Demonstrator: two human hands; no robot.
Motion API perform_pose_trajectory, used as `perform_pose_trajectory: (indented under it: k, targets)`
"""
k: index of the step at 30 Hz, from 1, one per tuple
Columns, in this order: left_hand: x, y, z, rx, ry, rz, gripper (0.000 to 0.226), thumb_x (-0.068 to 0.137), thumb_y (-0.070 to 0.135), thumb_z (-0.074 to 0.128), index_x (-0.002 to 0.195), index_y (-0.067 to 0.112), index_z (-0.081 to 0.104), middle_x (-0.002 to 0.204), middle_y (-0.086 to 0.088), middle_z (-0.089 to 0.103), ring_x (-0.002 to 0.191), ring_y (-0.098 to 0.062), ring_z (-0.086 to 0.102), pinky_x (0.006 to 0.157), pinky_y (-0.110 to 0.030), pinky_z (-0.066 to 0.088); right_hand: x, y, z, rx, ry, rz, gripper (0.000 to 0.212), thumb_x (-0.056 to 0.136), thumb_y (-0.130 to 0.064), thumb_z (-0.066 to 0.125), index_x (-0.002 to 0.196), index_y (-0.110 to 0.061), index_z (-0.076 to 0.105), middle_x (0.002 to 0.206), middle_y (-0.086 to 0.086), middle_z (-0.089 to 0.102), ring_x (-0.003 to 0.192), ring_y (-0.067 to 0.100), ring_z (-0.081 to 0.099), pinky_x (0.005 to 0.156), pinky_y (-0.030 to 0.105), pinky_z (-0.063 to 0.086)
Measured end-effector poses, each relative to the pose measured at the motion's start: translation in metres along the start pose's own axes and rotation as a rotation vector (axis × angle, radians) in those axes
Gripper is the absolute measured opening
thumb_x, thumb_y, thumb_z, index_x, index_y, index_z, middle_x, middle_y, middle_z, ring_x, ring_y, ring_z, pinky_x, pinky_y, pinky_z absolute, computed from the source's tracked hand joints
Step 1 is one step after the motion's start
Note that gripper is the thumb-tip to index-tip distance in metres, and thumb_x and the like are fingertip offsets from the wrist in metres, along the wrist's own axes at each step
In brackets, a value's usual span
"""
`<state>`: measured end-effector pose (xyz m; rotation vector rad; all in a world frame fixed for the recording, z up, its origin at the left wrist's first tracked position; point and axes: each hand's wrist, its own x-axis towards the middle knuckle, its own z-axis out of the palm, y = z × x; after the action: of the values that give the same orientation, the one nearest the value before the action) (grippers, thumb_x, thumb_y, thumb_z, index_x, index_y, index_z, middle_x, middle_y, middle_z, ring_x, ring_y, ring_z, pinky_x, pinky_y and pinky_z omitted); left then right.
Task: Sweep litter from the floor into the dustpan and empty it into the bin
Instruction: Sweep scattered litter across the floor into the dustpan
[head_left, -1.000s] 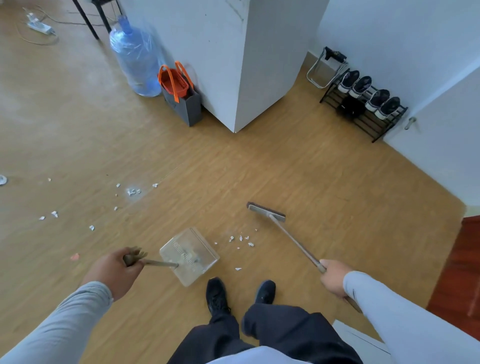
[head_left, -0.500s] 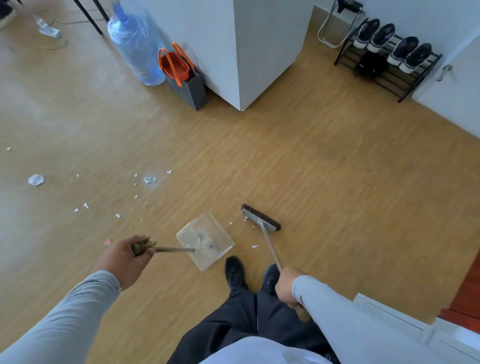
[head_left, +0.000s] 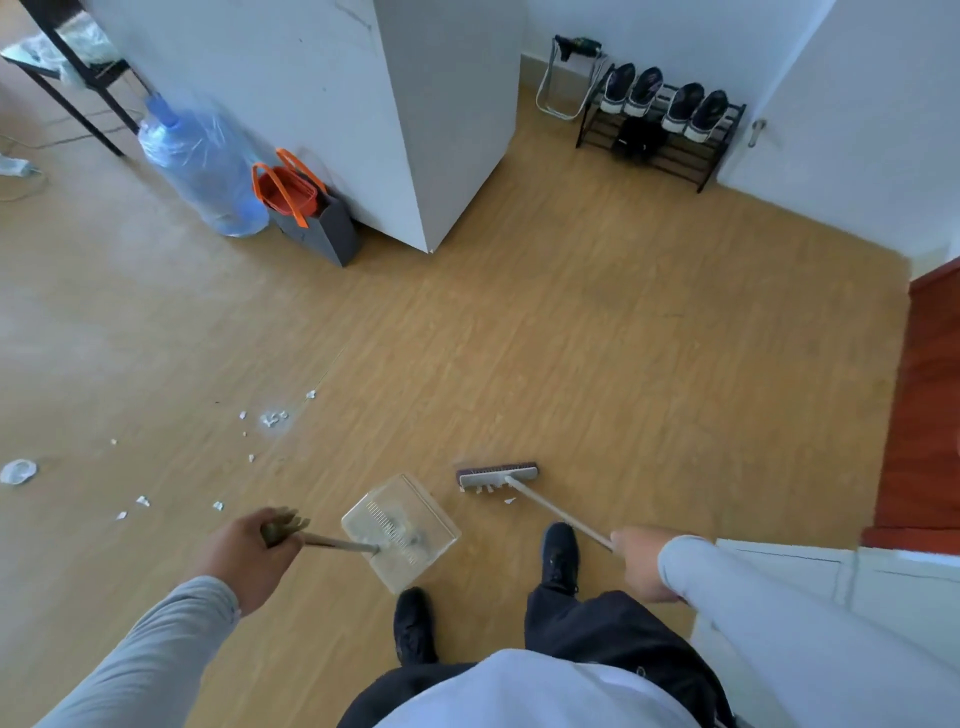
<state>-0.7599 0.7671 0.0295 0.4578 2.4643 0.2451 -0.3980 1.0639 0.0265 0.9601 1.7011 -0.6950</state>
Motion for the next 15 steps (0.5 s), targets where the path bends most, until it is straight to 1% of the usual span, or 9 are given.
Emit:
perform_pose_trajectory:
  k: [1, 3, 5, 6, 8, 11, 12, 13, 15]
  targets:
    - [0.004, -0.006, -0.003, 0.021, -0.015, 0.022, 0.034, 0.083, 0.031, 0.077, 0.115, 0.022, 0.072, 0.097, 0.006, 0.071, 0.096, -0.024, 0.068, 0.091, -0.035, 0.052, -0.017, -0.009, 0.001, 0.01, 0.003, -0.015, 0.044, 0.091, -0.013, 0.043, 0.132, -0.024, 0.051, 0.11, 0.0, 0.06, 0.087, 0.019, 0.063, 0.072, 0.026, 0.051]
    - [0.011, -0.017, -0.007, 0.062, -0.039, 0.071, 0.033, 0.082, 0.037, 0.074, 0.113, 0.029, 0.072, 0.096, 0.008, 0.071, 0.093, -0.022, 0.068, 0.087, -0.033, 0.054, -0.045, -0.016, 0.008, 0.067, 0.027, 0.019, 0.056, 0.097, -0.012, 0.037, 0.152, -0.025, 0.035, 0.114, -0.003, 0.051, 0.079, 0.008, 0.055, 0.061, 0.016, 0.043]
    - [0.016, -0.028, -0.009, 0.089, -0.062, 0.12, 0.03, 0.082, 0.04, 0.071, 0.112, 0.033, 0.07, 0.095, 0.007, 0.072, 0.09, -0.022, 0.068, 0.083, -0.032, 0.055, -0.061, -0.028, 0.023, 0.179, 0.038, 0.038, 0.061, 0.101, -0.013, 0.037, 0.159, -0.027, 0.022, 0.109, -0.003, 0.043, 0.067, 0.003, 0.041, 0.05, 0.013, 0.032]
    - [0.018, -0.031, -0.01, 0.103, -0.076, 0.14, 0.028, 0.084, 0.04, 0.07, 0.111, 0.035, 0.07, 0.093, 0.007, 0.071, 0.087, -0.022, 0.067, 0.081, -0.031, 0.055, -0.054, -0.028, 0.036, 0.215, 0.034, 0.033, 0.062, 0.1, -0.013, 0.039, 0.159, -0.025, 0.022, 0.102, -0.003, 0.044, 0.064, 0.005, 0.041, 0.048, 0.013, 0.033]
    - [0.019, -0.042, -0.01, 0.126, -0.11, 0.157, 0.02, 0.086, 0.042, 0.066, 0.106, 0.038, 0.067, 0.086, 0.01, 0.069, 0.08, -0.02, 0.065, 0.075, -0.03, 0.055, -0.05, -0.045, 0.055, 0.338, 0.009, 0.127, 0.061, 0.094, -0.012, 0.043, 0.153, -0.024, 0.033, 0.085, 0.001, 0.049, 0.057, 0.013, 0.047, 0.046, 0.02, 0.039]
    - [0.021, -0.051, -0.007, 0.155, -0.135, 0.197, 0.023, 0.088, 0.045, 0.062, 0.109, 0.038, 0.066, 0.08, 0.013, 0.067, 0.074, -0.017, 0.065, 0.073, -0.031, 0.057, -0.041, -0.074, 0.071, 0.518, 0.009, 0.23, 0.04, 0.089, -0.008, 0.043, 0.129, -0.014, 0.047, 0.069, 0.011, 0.053, 0.049, 0.019, 0.046, 0.048, 0.025, 0.039]
    - [0.023, -0.052, -0.005, 0.169, -0.141, 0.209, 0.024, 0.088, 0.046, 0.061, 0.11, 0.038, 0.066, 0.081, 0.013, 0.067, 0.074, -0.016, 0.065, 0.072, -0.031, 0.058, -0.029, -0.084, 0.076, 0.496, 0.01, 0.221, 0.043, 0.091, -0.007, 0.042, 0.134, -0.01, 0.048, 0.068, 0.012, 0.054, 0.05, 0.02, 0.048, 0.049, 0.027, 0.041]
    - [0.027, -0.051, -0.004, 0.191, -0.145, 0.218, 0.024, 0.089, 0.046, 0.06, 0.111, 0.038, 0.065, 0.082, 0.013, 0.067, 0.074, -0.016, 0.065, 0.072, -0.031, 0.058, -0.021, -0.098, 0.076, 0.511, -0.005, 0.294, 0.045, 0.094, -0.006, 0.043, 0.138, -0.006, 0.049, 0.068, 0.011, 0.055, 0.053, 0.019, 0.05, 0.051, 0.028, 0.044]
    - [0.036, -0.046, 0.001, 0.235, -0.151, 0.247, 0.026, 0.09, 0.047, 0.058, 0.114, 0.038, 0.064, 0.087, 0.012, 0.068, 0.078, -0.016, 0.065, 0.072, -0.031, 0.058, 0.009, -0.13, 0.087, 0.556, -0.011, 0.255, 0.036, 0.097, -0.01, 0.051, 0.131, 0.001, 0.056, 0.069, 0.005, 0.053, 0.057, 0.013, 0.051, 0.055, 0.019, 0.046]
